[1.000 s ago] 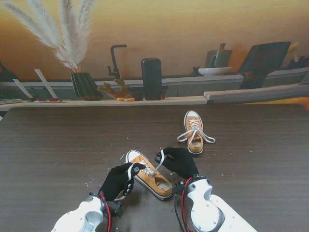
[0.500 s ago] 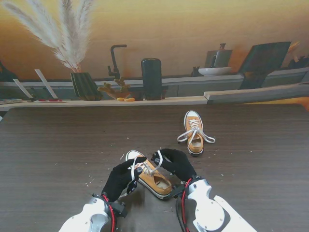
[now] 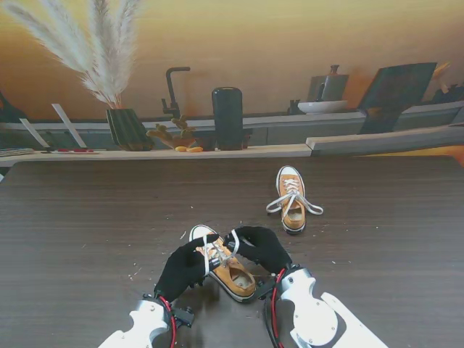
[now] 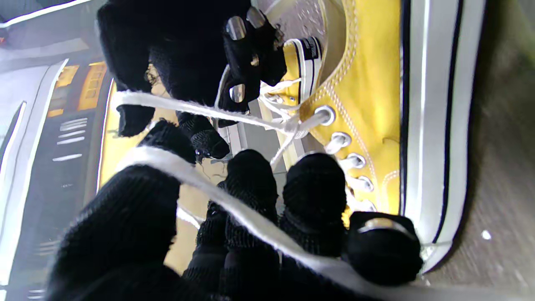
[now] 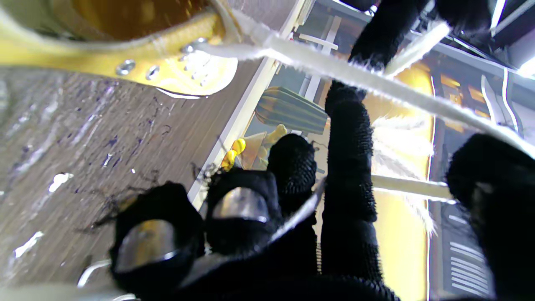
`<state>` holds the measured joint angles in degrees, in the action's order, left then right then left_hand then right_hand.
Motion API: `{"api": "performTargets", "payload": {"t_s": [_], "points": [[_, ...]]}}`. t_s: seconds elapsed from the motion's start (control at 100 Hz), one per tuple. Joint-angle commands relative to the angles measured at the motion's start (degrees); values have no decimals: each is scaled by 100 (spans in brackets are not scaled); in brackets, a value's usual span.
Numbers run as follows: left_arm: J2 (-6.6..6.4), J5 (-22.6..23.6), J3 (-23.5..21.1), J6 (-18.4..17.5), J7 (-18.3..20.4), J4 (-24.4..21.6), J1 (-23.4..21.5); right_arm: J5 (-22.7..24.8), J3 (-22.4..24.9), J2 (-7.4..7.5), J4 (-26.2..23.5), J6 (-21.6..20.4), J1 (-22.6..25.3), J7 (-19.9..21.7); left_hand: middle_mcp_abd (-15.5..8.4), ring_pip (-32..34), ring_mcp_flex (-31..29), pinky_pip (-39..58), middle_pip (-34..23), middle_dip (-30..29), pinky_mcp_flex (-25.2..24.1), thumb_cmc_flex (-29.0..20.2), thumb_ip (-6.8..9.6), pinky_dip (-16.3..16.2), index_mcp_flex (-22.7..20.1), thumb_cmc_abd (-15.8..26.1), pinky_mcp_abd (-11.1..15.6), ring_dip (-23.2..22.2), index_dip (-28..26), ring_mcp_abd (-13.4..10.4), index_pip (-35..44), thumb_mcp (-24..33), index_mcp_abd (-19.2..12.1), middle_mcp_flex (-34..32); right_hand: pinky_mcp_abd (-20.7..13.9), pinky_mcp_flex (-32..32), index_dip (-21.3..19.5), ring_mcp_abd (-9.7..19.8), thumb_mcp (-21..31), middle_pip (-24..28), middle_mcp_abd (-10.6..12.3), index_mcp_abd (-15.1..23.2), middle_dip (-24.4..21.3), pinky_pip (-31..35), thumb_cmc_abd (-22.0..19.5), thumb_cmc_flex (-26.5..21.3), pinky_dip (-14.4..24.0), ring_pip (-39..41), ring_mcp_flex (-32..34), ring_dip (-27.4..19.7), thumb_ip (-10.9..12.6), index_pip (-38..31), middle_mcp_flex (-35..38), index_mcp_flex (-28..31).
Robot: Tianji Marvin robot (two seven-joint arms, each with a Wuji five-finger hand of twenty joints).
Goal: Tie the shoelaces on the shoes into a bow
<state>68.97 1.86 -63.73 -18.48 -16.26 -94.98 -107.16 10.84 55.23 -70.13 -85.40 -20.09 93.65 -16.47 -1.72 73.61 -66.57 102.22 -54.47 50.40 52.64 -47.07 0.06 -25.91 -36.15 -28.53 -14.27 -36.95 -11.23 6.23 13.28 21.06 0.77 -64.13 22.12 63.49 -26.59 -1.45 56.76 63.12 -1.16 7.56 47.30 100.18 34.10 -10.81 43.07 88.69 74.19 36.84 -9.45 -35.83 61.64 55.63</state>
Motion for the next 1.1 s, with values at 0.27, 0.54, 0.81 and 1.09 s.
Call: {"api": "performTargets", "payload": {"t_s": [0.27, 0.54, 0.81, 1.09], "points": [[141, 684, 218, -254, -468, 316, 189, 141, -46, 157, -219, 302, -40, 471, 3, -100, 63, 20, 113, 94, -146, 18, -164, -171, 249, -329, -119, -178, 135, 54, -119, 245, -1252, 126, 50, 91, 167, 21, -527, -54, -30, -282, -64, 133, 19, 282, 56, 0, 106, -86, -190, 133, -149, 129], [189, 1289, 312, -284, -923, 463, 266, -115, -66, 201, -237, 214, -67, 757, -10, -157, 174, -78, 127, 91, -269, -18, -111, -248, 429, -407, -141, -196, 175, 89, -211, 484, -1311, 216, -208, -110, 83, 126, -180, -124, 65, 317, -37, 68, 548, 111, 56, -249, 112, -258, -181, 89, -580, -31], [208, 1649, 431, -291, -1165, 581, 347, -180, -166, 226, -199, 264, -152, 921, -4, -214, 274, -189, 120, 149, -411, 0, -146, -385, 523, -483, -162, -238, 214, 136, -272, 702, -1345, 288, -363, -375, 52, 118, 191, -160, 74, 336, -36, -1, 1063, -20, 147, -498, 116, -487, -207, 90, -974, -112], [201, 2037, 474, -288, -1382, 639, 390, -647, -260, 220, -168, 347, -241, 1182, -1, -231, 307, -222, 138, 249, -439, -23, -152, -432, 509, -466, -167, -254, 211, 135, -257, 731, -1363, 301, -509, -873, -117, 87, 699, -238, 48, 405, -86, -154, 1710, -549, 326, -655, -213, -662, -212, -138, -1486, -38]]}}
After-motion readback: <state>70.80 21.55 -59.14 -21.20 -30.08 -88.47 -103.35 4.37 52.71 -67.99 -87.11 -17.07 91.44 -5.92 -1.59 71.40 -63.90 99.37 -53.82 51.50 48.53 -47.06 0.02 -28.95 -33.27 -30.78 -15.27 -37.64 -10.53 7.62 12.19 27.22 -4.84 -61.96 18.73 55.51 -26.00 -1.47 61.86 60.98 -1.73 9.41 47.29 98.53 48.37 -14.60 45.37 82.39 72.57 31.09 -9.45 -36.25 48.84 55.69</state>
